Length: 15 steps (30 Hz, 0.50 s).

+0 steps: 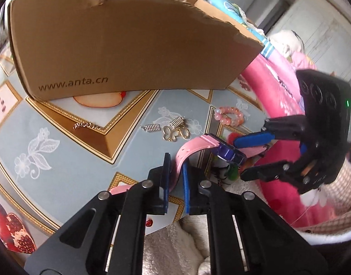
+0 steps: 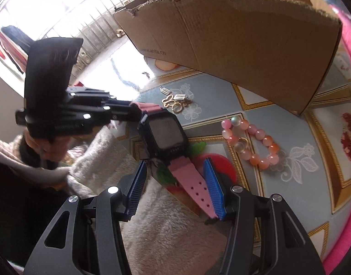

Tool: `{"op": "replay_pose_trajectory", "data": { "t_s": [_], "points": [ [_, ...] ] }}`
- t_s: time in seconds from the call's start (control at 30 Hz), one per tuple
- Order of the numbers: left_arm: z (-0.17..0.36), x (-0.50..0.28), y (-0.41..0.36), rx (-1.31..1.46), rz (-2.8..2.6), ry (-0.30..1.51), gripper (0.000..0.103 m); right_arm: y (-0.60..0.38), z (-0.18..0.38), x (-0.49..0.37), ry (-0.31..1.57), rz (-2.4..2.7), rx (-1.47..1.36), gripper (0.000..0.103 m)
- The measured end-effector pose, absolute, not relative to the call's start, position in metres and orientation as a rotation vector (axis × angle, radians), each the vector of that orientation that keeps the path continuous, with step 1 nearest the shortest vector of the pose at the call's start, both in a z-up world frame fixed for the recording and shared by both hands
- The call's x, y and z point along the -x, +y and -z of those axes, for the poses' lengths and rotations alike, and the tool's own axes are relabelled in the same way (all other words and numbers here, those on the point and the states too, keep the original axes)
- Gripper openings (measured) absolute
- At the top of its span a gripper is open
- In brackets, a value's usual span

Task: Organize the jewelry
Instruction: 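Lift the watch with the right gripper while the left gripper grasps its other strap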

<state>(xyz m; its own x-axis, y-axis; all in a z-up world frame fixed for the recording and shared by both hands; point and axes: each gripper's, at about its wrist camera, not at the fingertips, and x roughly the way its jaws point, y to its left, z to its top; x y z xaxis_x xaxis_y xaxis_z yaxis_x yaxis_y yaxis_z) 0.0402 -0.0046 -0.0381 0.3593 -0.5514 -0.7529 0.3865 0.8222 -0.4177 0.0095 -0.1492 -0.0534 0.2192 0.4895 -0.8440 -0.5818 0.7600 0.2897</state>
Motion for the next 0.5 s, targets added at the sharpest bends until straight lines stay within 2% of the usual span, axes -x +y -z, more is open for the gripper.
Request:
{"op": "replay_pose_trajectory", "data": {
  "t_s": [0.2,0.27,0.5],
  "points": [
    [0.039,-0.041,-0.004,0.194,0.614,1.045,0.009,-0.153,0.051,0.009,1.085,-0.639,0.177,0.048],
    [0.039,-0.042,-0.002,0.21,0.618,1.048,0.009,-0.152,0.053,0.011,1.071,-0.596,0.197,0.039],
    [0.04,-0.045,0.006,0.244,0.639,1.051,0.009,-0.155,0.053,0.023,1.019,-0.462,0.221,0.024]
  ]
}}
